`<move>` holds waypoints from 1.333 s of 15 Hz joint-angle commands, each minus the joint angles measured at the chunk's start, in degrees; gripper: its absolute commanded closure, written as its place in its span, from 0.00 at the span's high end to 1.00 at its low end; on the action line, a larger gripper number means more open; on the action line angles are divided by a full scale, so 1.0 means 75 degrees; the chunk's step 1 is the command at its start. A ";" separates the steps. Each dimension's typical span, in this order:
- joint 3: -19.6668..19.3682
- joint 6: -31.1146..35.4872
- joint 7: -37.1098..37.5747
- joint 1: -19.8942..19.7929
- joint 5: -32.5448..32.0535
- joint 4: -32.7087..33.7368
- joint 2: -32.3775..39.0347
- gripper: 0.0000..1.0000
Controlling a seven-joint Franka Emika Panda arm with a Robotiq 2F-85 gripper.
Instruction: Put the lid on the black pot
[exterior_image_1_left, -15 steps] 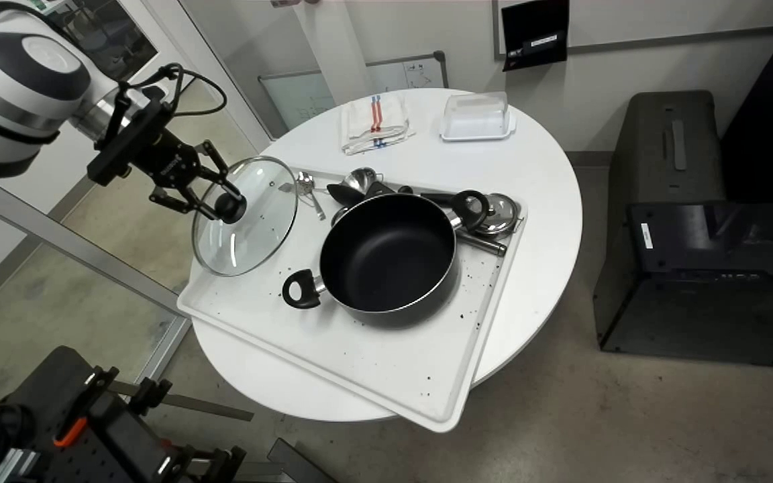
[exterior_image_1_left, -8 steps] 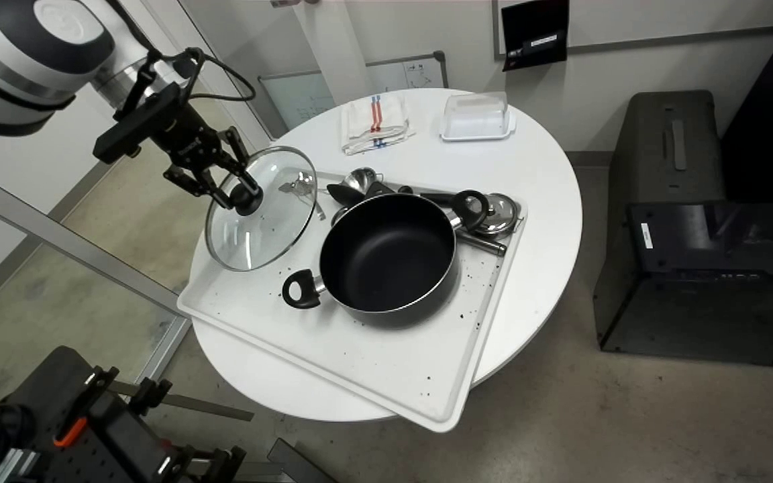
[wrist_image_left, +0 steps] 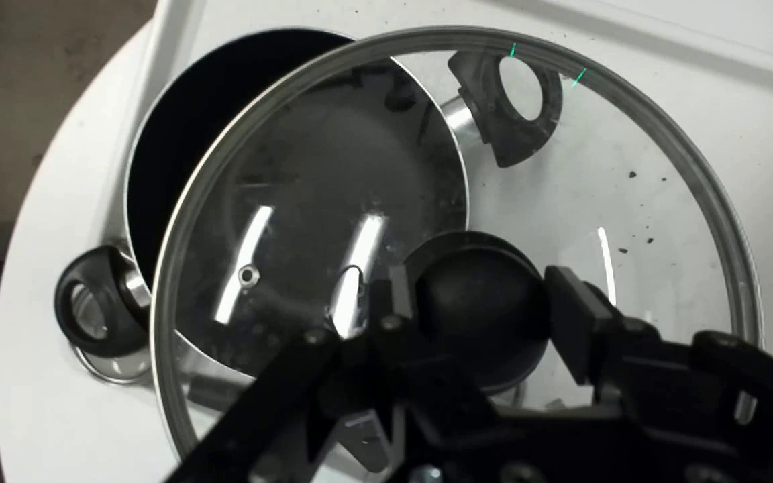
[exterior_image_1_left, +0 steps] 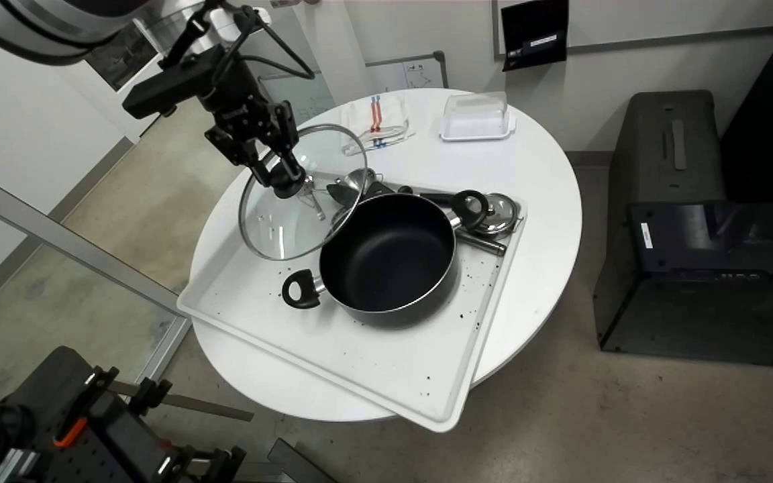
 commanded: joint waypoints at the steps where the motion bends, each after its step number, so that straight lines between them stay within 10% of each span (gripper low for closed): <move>1: -0.0192 -0.0761 -0.0155 -0.0317 0.0520 0.0753 0.0172 0.25; 20: -0.0456 -0.2479 0.0048 -0.1288 0.1790 0.3434 0.2572 0.25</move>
